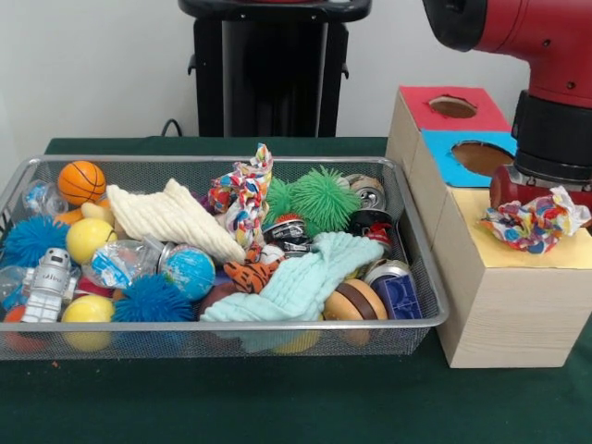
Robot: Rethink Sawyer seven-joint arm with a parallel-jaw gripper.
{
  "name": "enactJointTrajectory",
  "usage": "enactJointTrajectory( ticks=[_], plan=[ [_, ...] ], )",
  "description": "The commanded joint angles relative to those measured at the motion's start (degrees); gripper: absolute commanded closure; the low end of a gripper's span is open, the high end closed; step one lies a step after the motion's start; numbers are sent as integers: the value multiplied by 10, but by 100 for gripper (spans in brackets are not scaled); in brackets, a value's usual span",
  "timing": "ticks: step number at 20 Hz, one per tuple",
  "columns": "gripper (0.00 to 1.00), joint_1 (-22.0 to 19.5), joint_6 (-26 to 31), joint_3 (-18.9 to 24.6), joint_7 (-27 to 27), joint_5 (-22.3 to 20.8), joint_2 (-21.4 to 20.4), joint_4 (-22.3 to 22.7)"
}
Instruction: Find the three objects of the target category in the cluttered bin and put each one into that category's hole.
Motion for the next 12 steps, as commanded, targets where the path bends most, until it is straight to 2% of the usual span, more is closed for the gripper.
enactJointTrajectory(
  ticks=[1,3,9,12],
  plan=[
    [100,-34,153,51,2,-23,-21,-6],
    [100,-35,136,50,9,-22,-24,0],
    [100,-35,140,46,16,-26,-34,-5],
    [100,-33,180,34,19,-25,-60,-9]
  ],
)
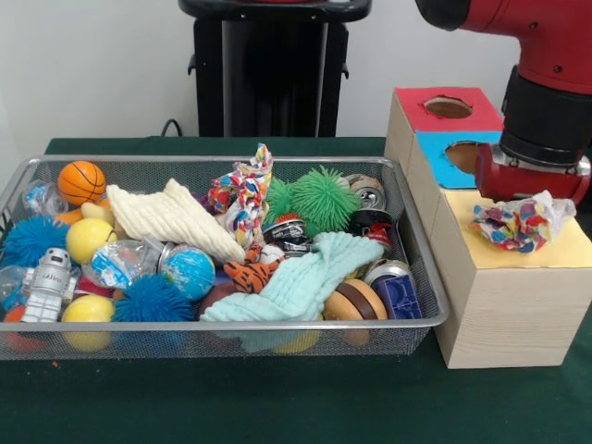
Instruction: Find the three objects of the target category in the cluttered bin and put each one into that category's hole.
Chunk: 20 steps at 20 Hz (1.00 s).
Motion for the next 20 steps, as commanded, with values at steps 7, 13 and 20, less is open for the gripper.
enactJointTrajectory(
  ticks=[7,13,20],
  plan=[
    [100,-22,168,33,0,-28,-90,-8],
    [100,-29,176,39,-6,-35,-94,-10],
    [0,-36,155,56,-21,-43,-98,20]
  ],
)
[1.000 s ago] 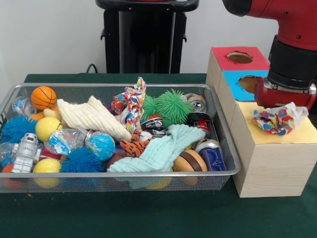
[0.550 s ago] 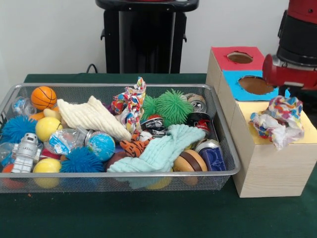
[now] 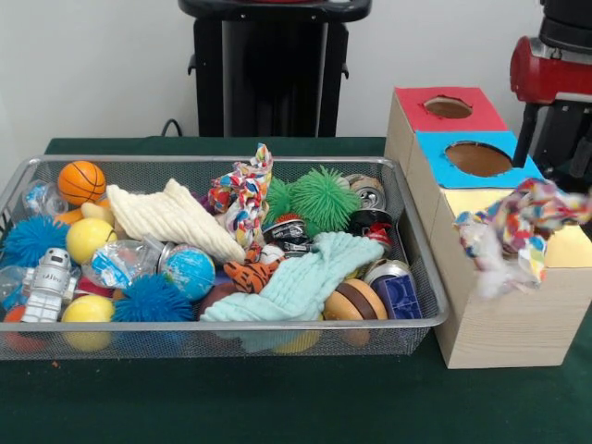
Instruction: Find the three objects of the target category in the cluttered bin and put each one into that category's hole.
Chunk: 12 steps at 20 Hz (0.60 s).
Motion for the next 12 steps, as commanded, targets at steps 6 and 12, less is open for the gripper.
enactJointTrajectory(
  ticks=[6,12],
  plan=[
    [0,-28,33,63,-17,-39,2,41],
    [0,-34,31,70,-24,-46,6,33]
  ],
)
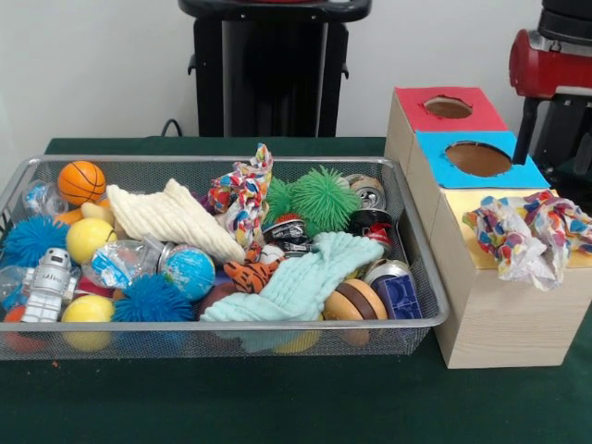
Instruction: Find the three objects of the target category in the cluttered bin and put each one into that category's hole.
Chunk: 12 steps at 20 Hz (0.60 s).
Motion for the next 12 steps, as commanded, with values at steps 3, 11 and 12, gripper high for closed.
enactJointTrajectory(
  ticks=[3,11,12],
  plan=[
    [0,-22,35,58,-23,-47,5,31],
    [100,-25,24,61,-20,-53,0,49],
    [100,-24,19,60,-19,-55,2,51]
  ],
)
